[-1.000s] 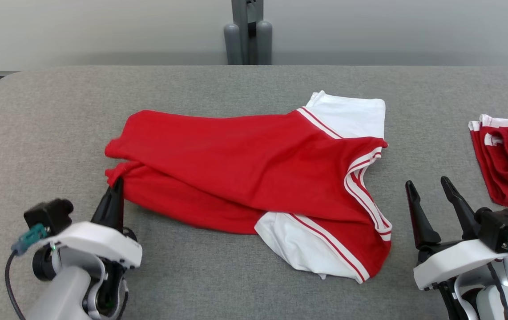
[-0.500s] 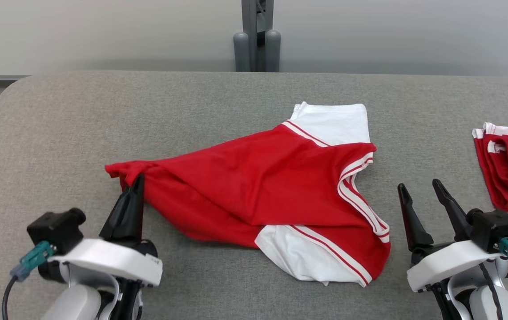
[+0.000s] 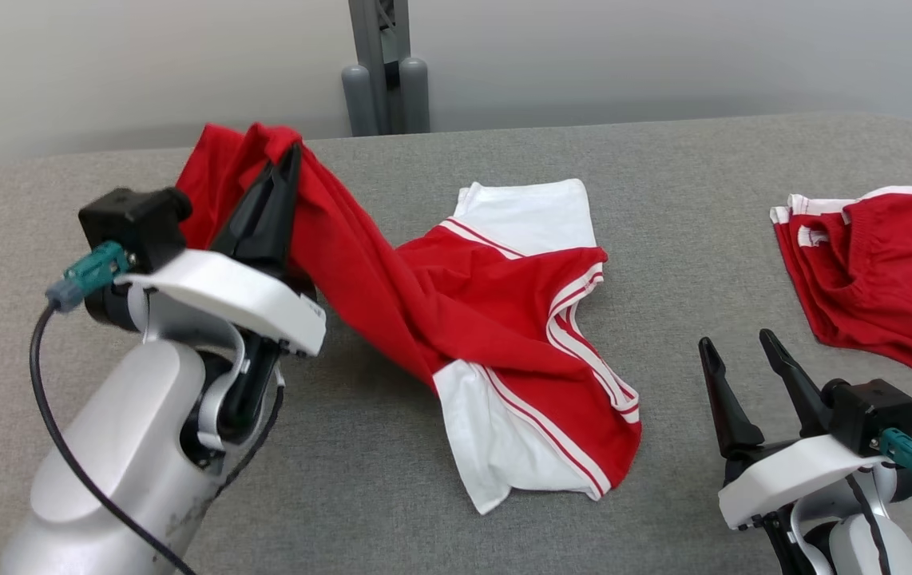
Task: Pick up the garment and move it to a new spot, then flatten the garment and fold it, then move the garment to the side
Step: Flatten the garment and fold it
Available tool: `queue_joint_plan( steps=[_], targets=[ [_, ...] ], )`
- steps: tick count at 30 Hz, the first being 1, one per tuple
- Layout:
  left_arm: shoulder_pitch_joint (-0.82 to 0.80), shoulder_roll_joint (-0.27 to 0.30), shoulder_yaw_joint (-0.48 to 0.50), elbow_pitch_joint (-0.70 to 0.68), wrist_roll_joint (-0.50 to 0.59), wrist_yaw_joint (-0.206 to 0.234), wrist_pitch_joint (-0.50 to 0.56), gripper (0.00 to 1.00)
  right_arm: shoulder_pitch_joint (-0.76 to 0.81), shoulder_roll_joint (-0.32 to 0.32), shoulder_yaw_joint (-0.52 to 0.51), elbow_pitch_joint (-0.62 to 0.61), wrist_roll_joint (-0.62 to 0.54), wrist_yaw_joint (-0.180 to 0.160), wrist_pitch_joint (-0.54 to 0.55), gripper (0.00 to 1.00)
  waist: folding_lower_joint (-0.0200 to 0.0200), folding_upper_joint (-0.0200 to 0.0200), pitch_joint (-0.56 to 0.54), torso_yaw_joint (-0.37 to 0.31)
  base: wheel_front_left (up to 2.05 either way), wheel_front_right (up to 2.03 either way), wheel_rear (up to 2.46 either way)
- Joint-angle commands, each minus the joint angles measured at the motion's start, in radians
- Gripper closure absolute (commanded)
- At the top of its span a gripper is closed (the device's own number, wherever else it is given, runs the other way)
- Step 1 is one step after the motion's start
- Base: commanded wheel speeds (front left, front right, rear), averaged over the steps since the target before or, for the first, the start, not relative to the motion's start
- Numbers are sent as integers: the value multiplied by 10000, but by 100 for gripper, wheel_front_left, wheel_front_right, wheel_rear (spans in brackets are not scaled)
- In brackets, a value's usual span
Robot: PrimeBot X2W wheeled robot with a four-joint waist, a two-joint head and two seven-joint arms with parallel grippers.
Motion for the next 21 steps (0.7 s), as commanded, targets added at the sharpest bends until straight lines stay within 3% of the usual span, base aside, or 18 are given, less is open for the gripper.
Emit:
queue_joint_plan(
  steps=[1, 7, 16, 21],
  targets=[
    [-472, 36, 29, 192, 131, -67, 41, 100, -113, -58, -5, 12, 22, 1, -86, 0, 0, 0, 27, -122, 0, 0, 0],
    [-1824, -386, -286, 1126, 439, -291, 215, 100, -157, -59, 90, 78, 69, 1, -147, 0, 0, 0, 23, -468, 0, 0, 0],
    [-2440, -2068, -2167, 3122, 616, -1374, 801, 100, -263, -61, 144, 115, 109, 1, -213, 0, 0, 0, 274, -1009, 0, 0, 0],
    [-2578, -2390, -2767, 4034, 704, -1707, 646, 100, -203, -59, 91, 31, 91, 1, -229, 0, 0, 0, 389, -1087, 0, 0, 0]
  ],
)
